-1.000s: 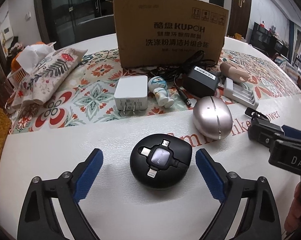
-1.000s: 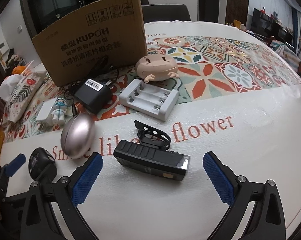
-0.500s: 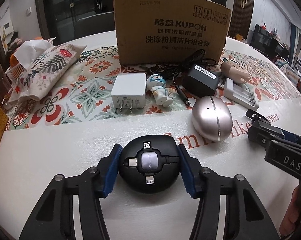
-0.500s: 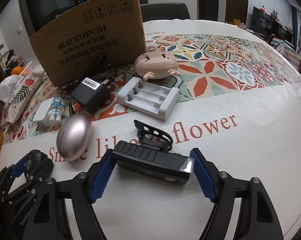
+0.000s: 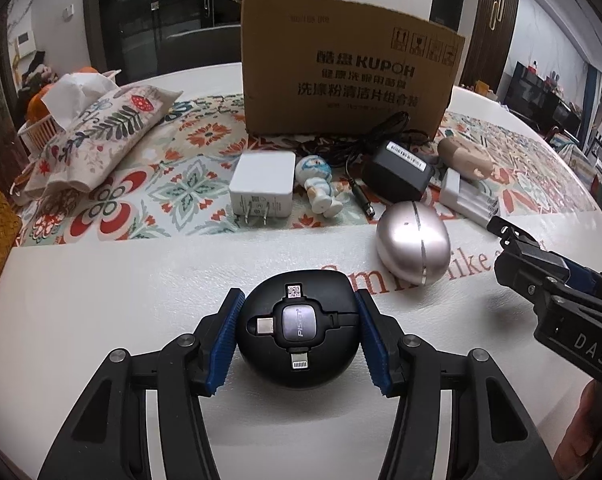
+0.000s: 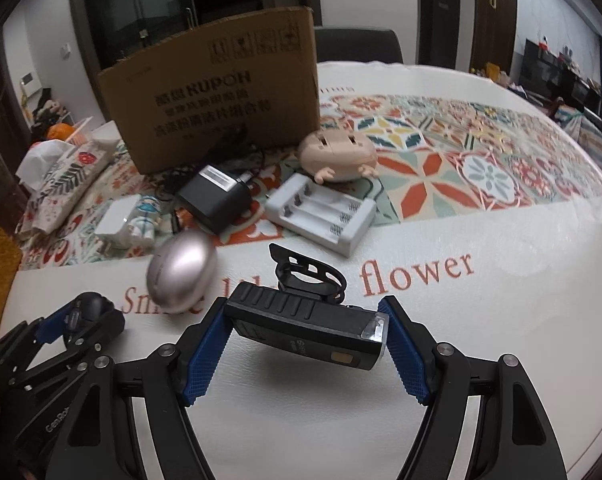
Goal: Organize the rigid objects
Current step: 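Lift the cable reel with the left tool while the right tool carries the bike light to the box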
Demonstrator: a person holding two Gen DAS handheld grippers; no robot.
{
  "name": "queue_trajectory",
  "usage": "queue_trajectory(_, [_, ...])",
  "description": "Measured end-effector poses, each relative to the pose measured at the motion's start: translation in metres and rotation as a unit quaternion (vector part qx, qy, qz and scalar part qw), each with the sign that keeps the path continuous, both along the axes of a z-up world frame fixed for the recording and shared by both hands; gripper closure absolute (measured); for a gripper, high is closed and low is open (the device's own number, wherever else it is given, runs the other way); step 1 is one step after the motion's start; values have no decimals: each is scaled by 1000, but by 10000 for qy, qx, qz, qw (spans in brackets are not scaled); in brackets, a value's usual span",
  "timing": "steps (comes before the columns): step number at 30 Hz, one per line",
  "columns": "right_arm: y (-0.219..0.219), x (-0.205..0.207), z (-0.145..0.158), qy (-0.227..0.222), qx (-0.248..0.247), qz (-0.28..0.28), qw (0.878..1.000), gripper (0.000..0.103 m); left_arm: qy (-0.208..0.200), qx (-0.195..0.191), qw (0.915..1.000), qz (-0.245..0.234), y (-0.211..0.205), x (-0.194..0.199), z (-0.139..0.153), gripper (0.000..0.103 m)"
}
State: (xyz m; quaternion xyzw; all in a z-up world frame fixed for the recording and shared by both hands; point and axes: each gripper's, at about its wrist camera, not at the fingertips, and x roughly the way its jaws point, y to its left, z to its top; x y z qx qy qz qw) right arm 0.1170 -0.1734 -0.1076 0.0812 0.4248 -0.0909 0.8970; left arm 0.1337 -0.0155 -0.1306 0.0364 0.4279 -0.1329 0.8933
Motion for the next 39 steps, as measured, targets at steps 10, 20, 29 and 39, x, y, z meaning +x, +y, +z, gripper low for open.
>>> queue_trajectory(10, [1,-1,21,-370,14,233,9990,28,-397,-32,9992,39,-2,0,35,49])
queue_trajectory(20, [-3,9,48,-824,36,387,9958,28,-846,-7,9964,63,-9,9,69,49])
queue_trajectory(29, [-14,28,76,-1204,64,393,9919,28,-1158,-49,9933,-5,-19,28,98,49])
queue_trajectory(39, [-22,48,107,-1577,7,390,9867,28,-1392,-77,9902,-22,-26,55,123,49])
